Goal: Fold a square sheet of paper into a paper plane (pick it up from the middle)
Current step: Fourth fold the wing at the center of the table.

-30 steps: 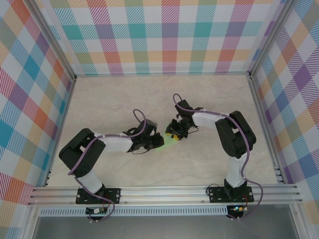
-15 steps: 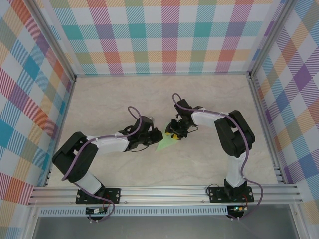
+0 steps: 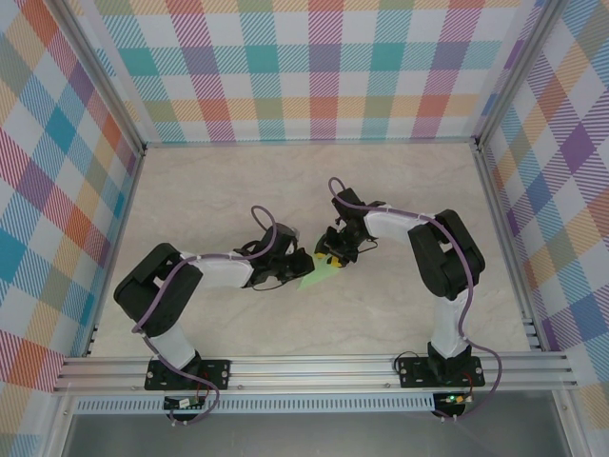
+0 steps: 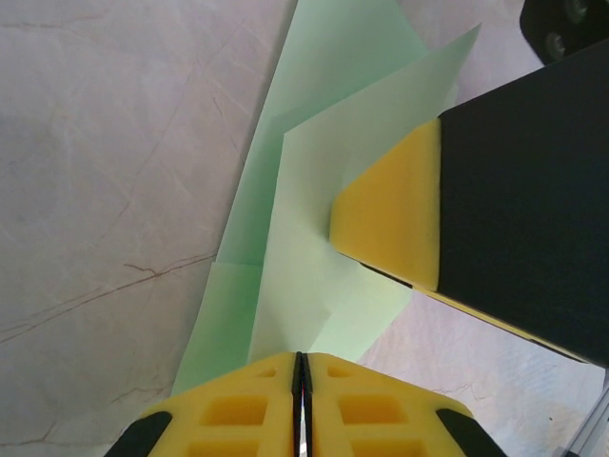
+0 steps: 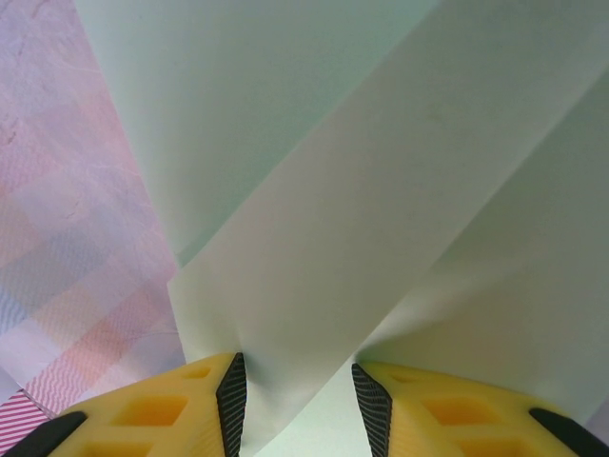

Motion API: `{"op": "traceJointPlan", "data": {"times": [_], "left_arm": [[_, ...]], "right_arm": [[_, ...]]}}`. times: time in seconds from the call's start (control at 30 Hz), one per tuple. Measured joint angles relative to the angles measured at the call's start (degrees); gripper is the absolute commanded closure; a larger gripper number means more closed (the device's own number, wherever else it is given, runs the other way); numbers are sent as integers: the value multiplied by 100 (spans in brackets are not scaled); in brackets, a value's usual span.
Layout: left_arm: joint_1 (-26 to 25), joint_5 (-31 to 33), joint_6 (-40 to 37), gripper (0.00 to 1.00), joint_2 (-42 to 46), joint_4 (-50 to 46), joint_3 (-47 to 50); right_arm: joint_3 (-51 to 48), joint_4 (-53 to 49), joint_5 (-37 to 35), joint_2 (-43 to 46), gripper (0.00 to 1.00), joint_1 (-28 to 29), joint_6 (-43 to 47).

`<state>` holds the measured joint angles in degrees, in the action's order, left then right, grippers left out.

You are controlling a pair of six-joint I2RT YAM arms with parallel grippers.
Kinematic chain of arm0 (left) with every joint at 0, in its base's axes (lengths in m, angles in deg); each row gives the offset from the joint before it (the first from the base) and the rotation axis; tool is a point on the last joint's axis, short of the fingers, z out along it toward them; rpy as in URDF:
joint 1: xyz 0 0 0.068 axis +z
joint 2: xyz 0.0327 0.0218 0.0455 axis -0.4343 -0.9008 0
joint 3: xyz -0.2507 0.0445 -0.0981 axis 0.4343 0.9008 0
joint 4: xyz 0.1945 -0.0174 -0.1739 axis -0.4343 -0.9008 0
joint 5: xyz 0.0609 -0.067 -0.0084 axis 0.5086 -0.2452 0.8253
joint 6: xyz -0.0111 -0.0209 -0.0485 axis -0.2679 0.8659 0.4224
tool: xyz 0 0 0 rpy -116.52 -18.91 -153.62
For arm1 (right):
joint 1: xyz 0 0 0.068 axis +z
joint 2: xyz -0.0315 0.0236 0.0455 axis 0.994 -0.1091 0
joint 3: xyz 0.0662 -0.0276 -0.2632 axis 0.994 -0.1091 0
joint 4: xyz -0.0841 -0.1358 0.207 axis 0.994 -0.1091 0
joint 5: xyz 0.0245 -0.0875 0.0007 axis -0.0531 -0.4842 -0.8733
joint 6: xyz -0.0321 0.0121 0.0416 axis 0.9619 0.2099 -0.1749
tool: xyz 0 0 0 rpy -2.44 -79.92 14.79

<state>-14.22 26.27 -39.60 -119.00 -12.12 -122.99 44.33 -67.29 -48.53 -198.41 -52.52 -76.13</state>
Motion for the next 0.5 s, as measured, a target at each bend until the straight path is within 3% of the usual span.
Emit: {"op": "traceJointPlan", "data": {"times": [0.5], "left_arm": [[0,129,-4,95,-262,-267,-227]], "right_arm": [[103,-179,2,-103,60,0,0]]}}
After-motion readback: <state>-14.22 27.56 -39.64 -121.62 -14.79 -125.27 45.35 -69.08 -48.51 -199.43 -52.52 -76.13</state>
